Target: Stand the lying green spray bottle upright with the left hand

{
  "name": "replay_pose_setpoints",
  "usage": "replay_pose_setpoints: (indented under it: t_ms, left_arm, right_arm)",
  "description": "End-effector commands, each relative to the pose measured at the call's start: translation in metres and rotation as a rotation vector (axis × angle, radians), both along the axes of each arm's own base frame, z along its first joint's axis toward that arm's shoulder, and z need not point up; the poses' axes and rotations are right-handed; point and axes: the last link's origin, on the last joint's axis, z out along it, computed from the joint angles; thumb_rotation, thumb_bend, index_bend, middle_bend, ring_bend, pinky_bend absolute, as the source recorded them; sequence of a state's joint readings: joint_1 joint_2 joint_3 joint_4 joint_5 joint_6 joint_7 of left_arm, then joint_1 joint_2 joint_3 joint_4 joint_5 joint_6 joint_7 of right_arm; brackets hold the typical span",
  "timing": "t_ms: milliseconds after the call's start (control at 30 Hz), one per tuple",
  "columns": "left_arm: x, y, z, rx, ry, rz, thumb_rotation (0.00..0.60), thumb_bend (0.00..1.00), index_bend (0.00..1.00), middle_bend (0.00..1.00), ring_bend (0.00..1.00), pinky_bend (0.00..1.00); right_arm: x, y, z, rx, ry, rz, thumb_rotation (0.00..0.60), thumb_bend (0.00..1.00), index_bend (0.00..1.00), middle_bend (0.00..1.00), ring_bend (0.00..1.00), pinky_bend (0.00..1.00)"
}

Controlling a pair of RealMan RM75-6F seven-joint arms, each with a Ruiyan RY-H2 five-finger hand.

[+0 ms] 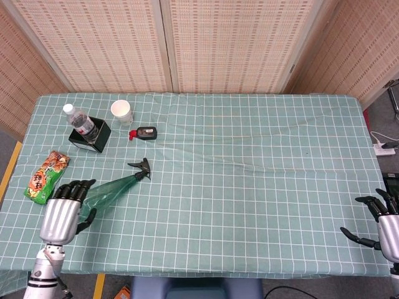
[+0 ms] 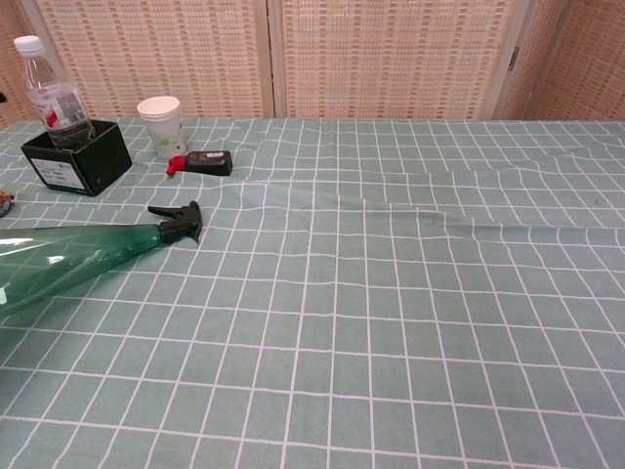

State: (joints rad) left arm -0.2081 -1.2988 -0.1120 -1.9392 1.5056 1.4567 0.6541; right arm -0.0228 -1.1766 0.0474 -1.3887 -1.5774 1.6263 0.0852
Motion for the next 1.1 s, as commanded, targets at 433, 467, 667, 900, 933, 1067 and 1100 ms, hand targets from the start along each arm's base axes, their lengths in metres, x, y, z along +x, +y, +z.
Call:
replay_pose_setpoints:
  t_ms: [433,467,667,900,933,1067,1100]
  left_arm:
    - [0.041,0.063,-0.068,-0.153,0.269,-0.100,0.600,0.30,0.21,0.24,0.21,0.27]
    - [0.040,0.068,-0.069,-0.157,0.270,-0.087,0.600,0.30,0.21,0.24,0.21,0.27]
    - [0.041,0.081,-0.074,-0.186,0.221,0.003,0.600,0.29,0.20,0.24,0.21,0.27]
    - [0.048,0.096,-0.081,-0.161,0.290,0.071,0.600,0.28,0.20,0.24,0.21,0.27]
    - [0.048,0.098,-0.082,-0.155,0.310,0.077,0.600,0.28,0.20,0.24,0.21,0.27]
    - [0.045,0.107,-0.085,-0.121,0.427,0.092,0.600,0.29,0.20,0.26,0.22,0.28]
    - [0.045,0.108,-0.085,-0.120,0.430,0.096,0.600,0.29,0.20,0.27,0.22,0.28]
  right_arm:
    - [0.000,-0.002,0.000,0.006,0.002,-0.010,0.600,0.00,0.33,0.34,0.13,0.07]
    - [0.000,-0.002,0.000,0.005,0.002,-0.011,0.600,0.00,0.33,0.34,0.13,0.07]
    - [0.000,-0.002,0.000,0.006,0.004,-0.015,0.600,0.00,0.33,0.34,0.13,0.07]
    - [0.000,-0.002,0.000,0.004,0.004,-0.013,0.600,0.00,0.33,0.34,0.13,0.07]
    - [0.000,-0.001,0.000,0.004,0.004,-0.013,0.600,0.00,0.34,0.34,0.13,0.07]
    - [0.000,-0.002,0.000,0.004,0.007,-0.014,0.600,0.00,0.34,0.34,0.13,0.07]
    - [0.000,-0.002,0.000,0.004,0.007,-0.014,0.600,0.00,0.34,0.34,0.13,0.07]
